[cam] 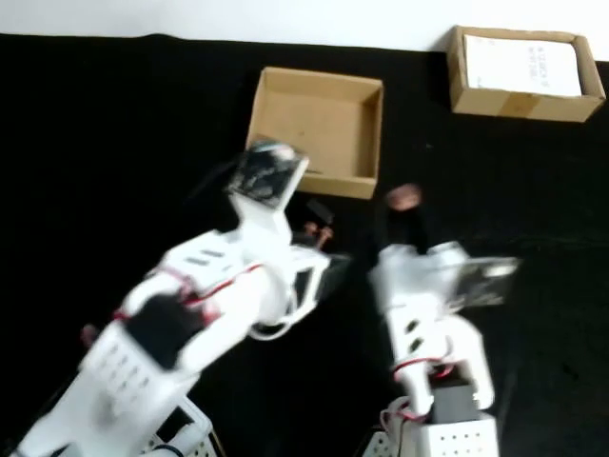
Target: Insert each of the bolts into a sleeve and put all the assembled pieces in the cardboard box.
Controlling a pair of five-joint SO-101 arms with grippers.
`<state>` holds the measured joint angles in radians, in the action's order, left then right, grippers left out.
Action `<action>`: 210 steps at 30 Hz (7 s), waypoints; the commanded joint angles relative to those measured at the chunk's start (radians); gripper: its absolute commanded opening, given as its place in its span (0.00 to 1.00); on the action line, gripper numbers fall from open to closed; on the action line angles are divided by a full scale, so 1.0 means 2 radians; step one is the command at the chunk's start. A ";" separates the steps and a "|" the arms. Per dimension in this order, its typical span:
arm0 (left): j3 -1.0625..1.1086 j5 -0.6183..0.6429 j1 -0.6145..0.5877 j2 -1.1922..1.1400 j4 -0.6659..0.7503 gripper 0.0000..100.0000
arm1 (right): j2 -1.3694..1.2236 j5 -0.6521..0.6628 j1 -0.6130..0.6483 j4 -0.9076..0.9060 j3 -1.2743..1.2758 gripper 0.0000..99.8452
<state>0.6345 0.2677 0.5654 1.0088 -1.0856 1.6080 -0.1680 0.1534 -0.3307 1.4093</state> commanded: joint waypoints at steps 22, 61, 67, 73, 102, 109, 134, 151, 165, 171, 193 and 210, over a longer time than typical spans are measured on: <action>0.448 0.005 -0.403 0.398 0.167 0.01 | -0.831 0.188 0.053 -0.096 -0.782 0.01; 0.531 0.004 -0.460 0.402 0.130 0.01 | -1.146 0.330 0.152 -0.620 -1.269 0.15; 0.531 0.004 -0.459 0.402 0.130 0.01 | -1.077 0.156 0.153 -0.718 -1.298 0.14; 0.531 0.004 -0.459 0.402 0.129 0.01 | -0.964 0.143 0.177 -0.718 -1.064 0.14; 0.531 0.005 -0.462 0.402 0.129 0.01 | -1.200 0.349 0.136 -0.627 -1.121 0.14; 0.531 0.005 -0.462 0.405 0.120 0.01 | -1.268 0.355 0.137 -0.627 -1.170 0.14; 0.531 0.005 -0.461 0.405 0.118 0.01 | -1.308 0.352 0.122 -0.583 -1.173 0.00; 0.531 0.005 -0.459 0.402 0.120 0.01 | -0.978 0.191 0.072 -0.718 -1.255 0.01; 0.530 0.005 -0.459 0.402 0.121 0.01 | -0.504 0.073 0.020 -0.716 -0.768 0.01; 0.454 0.003 -0.454 0.402 0.105 0.01 | -0.322 0.028 -0.096 -0.716 -0.536 0.01; -0.009 -0.042 -0.171 -0.048 -0.082 0.01 | 0.110 0.137 -0.496 -0.537 -0.146 0.01; -0.231 -0.044 0.007 -0.429 -0.198 0.01 | 0.110 0.200 -0.596 -0.245 0.079 0.01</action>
<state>0.2325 0.1849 0.5623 0.2248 -1.5428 1.8197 0.2064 -1.0203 -0.9091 1.5182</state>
